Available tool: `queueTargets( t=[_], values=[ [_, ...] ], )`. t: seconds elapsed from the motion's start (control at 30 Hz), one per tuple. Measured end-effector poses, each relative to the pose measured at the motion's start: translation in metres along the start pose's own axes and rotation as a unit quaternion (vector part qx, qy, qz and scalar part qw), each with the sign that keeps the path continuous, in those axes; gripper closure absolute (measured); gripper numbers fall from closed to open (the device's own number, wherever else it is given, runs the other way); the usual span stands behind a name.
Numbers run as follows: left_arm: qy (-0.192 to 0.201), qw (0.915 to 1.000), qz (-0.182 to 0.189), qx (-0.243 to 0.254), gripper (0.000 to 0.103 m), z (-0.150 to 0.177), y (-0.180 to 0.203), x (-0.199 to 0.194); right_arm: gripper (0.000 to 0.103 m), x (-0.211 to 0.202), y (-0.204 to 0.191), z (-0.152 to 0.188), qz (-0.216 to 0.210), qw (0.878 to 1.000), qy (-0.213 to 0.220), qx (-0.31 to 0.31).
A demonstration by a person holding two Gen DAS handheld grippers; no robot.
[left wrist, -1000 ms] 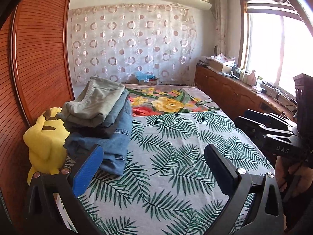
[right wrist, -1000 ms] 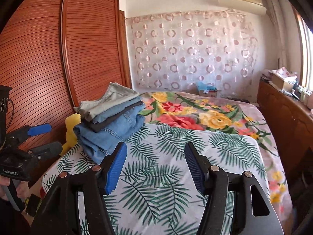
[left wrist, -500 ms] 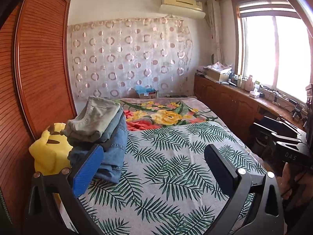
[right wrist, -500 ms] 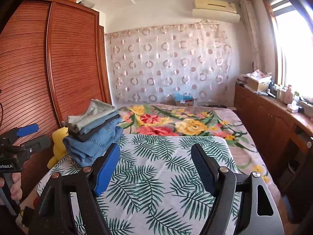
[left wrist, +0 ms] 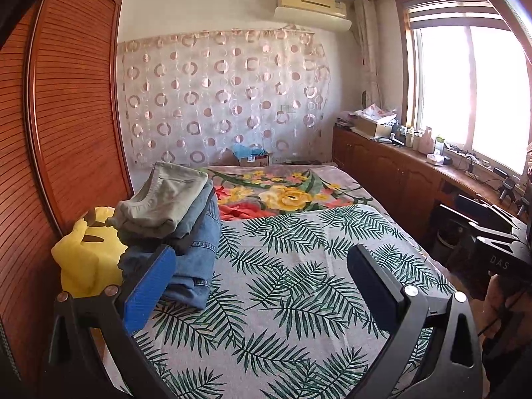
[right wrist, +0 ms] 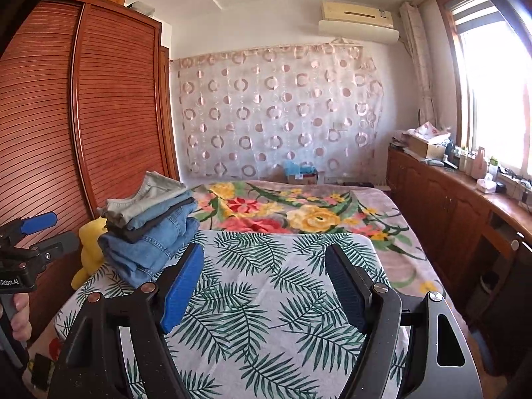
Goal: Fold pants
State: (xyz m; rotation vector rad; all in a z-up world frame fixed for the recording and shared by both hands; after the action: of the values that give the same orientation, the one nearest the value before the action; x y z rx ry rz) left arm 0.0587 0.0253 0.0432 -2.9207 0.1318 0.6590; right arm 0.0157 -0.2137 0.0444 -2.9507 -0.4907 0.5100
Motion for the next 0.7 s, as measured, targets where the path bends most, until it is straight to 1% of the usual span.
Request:
queueTargets(
  t=[0.7],
  values=[
    [-0.001, 1.0000, -0.001, -0.002, 0.000, 0.001, -0.002, 0.003, 0.026, -0.011, 0.009, 0.001, 0.000, 1.000, 0.006, 0.000]
  ],
)
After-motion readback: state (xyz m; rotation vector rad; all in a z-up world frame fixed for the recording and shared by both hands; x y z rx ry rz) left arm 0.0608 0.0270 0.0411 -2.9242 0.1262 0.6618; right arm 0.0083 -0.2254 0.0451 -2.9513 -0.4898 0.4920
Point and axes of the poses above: each gripper's, at about its wrist camera, not at the fingertips, and x roughly the way its jaws point, y to its right, z to its underside, the point moved 3 cm from there along x, roughly the way its jaws point, and after that the axes turned 8 degrees about x, right-handed, at the moved point
